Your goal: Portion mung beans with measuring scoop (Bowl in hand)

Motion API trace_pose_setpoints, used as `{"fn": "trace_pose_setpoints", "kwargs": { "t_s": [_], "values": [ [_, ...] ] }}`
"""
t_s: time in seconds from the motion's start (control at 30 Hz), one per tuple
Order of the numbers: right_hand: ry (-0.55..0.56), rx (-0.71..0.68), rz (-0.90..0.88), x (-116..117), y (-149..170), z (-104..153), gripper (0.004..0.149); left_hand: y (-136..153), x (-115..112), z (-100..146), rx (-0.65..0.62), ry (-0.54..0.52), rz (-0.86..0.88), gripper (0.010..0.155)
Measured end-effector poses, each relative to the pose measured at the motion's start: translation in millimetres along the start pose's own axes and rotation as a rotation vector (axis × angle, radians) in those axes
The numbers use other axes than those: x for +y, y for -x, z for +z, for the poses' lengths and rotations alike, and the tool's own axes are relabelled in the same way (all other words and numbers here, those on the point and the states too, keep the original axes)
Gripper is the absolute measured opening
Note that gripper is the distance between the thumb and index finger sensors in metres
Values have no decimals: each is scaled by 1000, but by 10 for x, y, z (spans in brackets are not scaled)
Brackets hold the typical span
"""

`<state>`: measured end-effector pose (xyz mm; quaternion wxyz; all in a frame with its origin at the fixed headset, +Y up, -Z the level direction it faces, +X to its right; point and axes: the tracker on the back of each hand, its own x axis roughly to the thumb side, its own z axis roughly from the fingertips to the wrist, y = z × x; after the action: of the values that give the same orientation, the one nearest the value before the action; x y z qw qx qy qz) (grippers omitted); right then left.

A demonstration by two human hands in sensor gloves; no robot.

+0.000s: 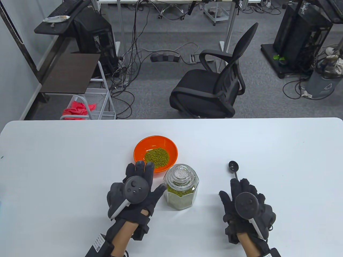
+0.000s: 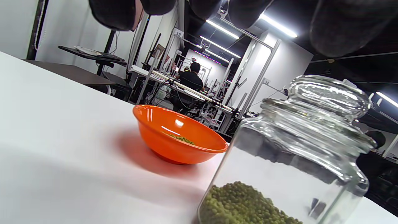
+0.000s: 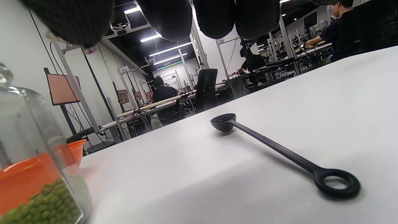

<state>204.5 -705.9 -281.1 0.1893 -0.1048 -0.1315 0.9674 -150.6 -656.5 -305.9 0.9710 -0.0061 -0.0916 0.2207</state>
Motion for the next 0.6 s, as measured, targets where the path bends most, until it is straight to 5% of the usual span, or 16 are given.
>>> {"fn": "trace_pose_setpoints", "kwargs": {
  "t_s": [0.6],
  "values": [
    [-5,-32,18,28,-68,31,67,505,-276,181,98,1,8,85]
  ]
}}
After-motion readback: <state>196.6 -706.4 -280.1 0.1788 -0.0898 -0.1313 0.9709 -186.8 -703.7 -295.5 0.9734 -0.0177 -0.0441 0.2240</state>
